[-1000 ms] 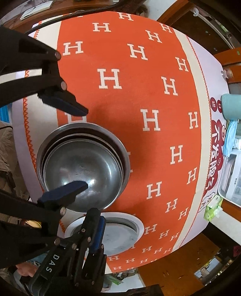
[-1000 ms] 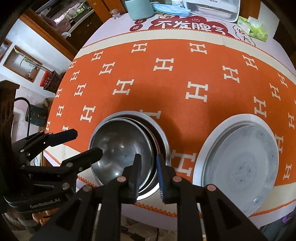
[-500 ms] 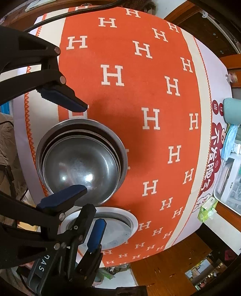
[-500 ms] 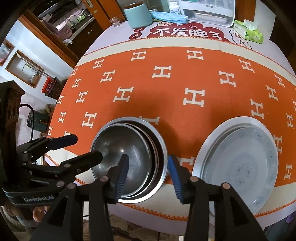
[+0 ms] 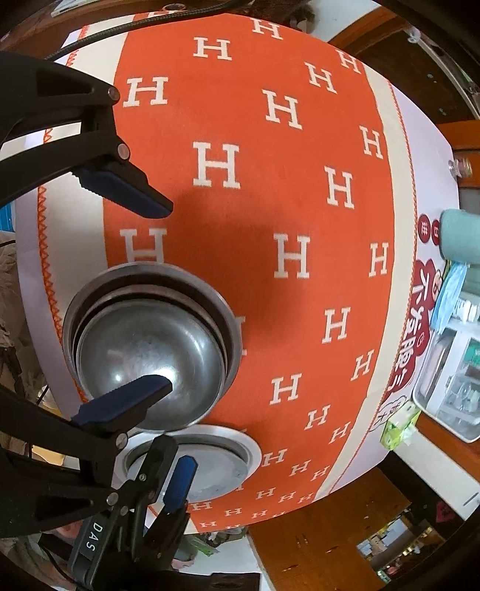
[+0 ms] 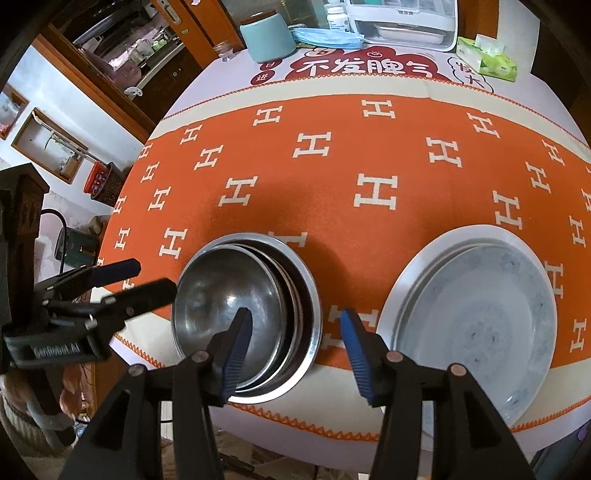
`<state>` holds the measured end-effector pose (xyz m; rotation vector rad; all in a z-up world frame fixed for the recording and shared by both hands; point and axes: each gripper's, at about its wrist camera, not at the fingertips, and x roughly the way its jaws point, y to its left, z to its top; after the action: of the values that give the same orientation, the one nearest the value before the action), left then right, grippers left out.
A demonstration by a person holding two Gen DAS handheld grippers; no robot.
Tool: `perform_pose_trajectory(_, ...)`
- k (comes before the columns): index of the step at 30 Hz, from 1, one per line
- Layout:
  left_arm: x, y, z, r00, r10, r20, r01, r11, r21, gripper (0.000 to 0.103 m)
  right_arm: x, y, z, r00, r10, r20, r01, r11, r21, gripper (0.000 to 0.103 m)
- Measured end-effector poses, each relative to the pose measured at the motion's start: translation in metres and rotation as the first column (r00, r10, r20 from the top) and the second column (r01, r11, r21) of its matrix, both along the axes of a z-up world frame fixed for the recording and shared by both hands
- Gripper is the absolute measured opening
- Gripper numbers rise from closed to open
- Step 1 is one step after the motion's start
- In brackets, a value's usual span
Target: Organize plates and bowls
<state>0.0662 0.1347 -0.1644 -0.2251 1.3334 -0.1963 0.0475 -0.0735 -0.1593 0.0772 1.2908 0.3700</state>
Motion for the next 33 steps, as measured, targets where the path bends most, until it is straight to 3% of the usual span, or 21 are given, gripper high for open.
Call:
perform_pose_trajectory(12, 0.0, 0.013, -0.046, 0.989, 0.017, -0.149, -0.038, 0.99, -0.139, 0.086, 0.003, -0.006, -0.037, 0.992, -0.036, -0.121, 0.043, 0.998, 0.055, 0.051)
perform_pose_trajectory(20, 0.0, 0.0, -0.06, 0.984, -0.017, -0.178, -0.019, 0.981, -0.195, 0.085, 0.005, -0.002, -0.051, 0.983, -0.041, -0.178, 0.057, 0.995, 0.087, 0.051)
perform_pose_trajectory(26, 0.002, -0.005, -0.064, 0.981, -0.056, -0.187, 0.016, 0.977, -0.211, 0.073, 0.006, 0.001, -0.054, 0.98, -0.038, -0.196, 0.059, 0.993, 0.1, 0.05)
perform_pose_trajectory(28, 0.003, -0.007, -0.065, 0.979, -0.071, -0.191, 0.028, 0.976, -0.217, 0.062, 0.006, 0.002, -0.055, 0.98, -0.039, -0.196, 0.059, 0.993, 0.098, 0.049)
perform_pose_trajectory(30, 0.003, -0.01, -0.066, 0.976, -0.085, -0.198, 0.039, 0.973, -0.227, 0.05, 0.006, 0.003, -0.056, 0.979, -0.035, -0.201, 0.055, 0.994, 0.098, 0.039)
perform_pose_trajectory(33, 0.004, -0.012, -0.068, 0.974, -0.094, -0.204, 0.05, 0.976, -0.214, 0.044, 0.007, 0.003, -0.057, 0.977, -0.042, -0.208, 0.064, 0.993, 0.099, 0.036)
